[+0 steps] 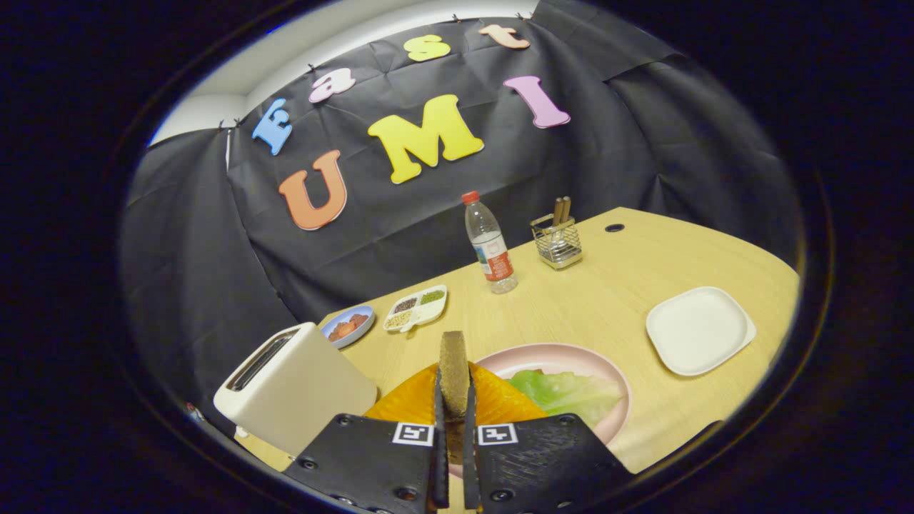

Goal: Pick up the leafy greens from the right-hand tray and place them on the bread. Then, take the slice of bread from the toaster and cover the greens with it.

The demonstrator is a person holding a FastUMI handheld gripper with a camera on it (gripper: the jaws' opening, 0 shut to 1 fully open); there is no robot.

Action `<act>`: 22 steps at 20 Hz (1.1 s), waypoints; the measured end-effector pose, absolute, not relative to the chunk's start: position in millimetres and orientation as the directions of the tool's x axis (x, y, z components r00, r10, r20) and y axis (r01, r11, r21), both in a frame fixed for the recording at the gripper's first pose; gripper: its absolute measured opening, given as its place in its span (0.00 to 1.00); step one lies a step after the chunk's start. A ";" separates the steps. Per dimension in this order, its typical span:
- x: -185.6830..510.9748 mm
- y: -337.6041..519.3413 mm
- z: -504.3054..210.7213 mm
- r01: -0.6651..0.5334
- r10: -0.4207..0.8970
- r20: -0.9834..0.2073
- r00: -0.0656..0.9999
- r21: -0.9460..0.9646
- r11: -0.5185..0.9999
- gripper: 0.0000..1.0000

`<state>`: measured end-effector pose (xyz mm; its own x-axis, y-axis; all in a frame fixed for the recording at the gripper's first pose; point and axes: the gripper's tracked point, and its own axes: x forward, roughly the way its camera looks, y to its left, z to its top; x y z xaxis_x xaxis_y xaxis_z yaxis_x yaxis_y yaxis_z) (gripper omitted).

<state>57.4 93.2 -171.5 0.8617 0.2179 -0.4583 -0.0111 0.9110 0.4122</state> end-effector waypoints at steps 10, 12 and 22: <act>56.6 46.1 -216.0 0.061 0.188 -0.535 0.824 0.414 0.908 0.27; 55.1 39.1 -220.5 0.087 0.172 -0.559 0.811 0.406 0.910 0.33; 56.2 0.0 -188.2 0.113 0.027 -0.495 0.869 0.250 0.962 0.79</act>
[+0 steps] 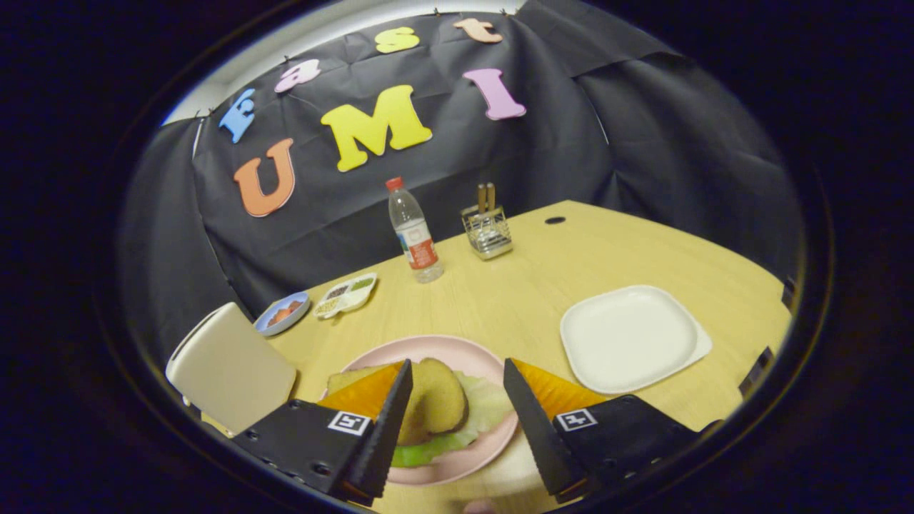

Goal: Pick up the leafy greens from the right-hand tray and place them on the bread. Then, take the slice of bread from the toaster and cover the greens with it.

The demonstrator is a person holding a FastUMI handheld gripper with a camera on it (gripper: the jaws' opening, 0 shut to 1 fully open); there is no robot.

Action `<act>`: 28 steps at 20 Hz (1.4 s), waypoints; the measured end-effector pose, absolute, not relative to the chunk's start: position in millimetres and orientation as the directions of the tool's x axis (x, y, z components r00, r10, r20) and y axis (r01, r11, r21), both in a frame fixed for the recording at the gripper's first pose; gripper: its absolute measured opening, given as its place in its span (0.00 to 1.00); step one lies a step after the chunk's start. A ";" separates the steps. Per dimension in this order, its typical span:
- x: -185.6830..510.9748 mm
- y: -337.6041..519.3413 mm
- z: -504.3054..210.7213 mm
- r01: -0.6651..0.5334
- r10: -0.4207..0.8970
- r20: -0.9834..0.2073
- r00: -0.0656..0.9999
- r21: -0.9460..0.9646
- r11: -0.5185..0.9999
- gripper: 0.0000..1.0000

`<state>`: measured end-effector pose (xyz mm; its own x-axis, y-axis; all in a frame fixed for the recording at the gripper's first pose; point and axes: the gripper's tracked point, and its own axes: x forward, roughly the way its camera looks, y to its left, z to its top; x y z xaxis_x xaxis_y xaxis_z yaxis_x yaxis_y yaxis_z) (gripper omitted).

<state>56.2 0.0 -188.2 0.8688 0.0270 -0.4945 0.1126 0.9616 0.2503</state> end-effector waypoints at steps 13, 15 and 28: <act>-0.1 38.0 -5.7 -0.062 0.072 -0.097 0.993 0.101 0.993 0.96; -10.0 46.7 9.2 -0.069 0.071 -0.048 0.996 0.047 0.997 0.96; -13.0 71.7 -3.0 -0.125 0.127 -0.048 0.991 0.039 0.991 0.95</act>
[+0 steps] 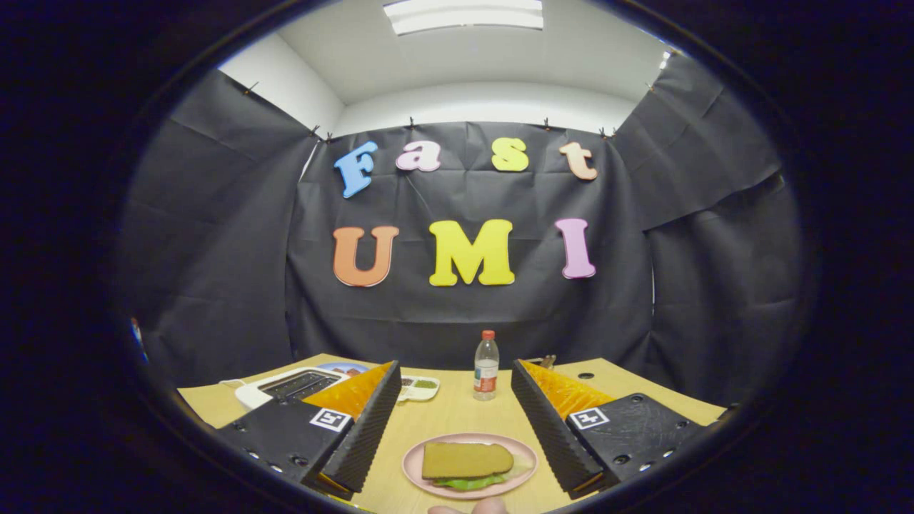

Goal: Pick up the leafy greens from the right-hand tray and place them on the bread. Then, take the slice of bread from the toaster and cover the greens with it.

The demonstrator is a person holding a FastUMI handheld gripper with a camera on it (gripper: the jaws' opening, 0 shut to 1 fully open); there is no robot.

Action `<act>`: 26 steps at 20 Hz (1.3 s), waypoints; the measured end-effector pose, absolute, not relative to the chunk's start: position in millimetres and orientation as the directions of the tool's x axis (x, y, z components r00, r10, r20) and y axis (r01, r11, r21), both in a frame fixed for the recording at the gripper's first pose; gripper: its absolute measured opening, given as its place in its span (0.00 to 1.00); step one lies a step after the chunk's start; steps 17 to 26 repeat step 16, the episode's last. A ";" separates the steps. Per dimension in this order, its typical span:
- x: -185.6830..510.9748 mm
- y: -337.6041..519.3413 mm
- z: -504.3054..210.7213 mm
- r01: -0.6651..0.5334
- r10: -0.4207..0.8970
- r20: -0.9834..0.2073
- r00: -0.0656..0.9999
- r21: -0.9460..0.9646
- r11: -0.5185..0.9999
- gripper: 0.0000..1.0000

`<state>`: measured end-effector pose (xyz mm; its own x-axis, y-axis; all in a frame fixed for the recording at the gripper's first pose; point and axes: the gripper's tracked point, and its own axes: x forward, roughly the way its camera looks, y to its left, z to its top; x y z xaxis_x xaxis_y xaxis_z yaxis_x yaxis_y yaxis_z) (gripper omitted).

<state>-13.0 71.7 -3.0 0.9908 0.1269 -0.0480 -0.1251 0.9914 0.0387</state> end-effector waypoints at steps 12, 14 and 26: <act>-5.8 63.8 -4.5 -0.094 0.097 -0.037 0.995 0.058 0.994 0.95; -5.7 63.2 -5.3 -0.091 0.094 -0.040 0.995 0.060 0.994 0.95; -5.4 63.4 -6.0 -0.093 0.095 -0.041 0.995 0.062 0.994 0.95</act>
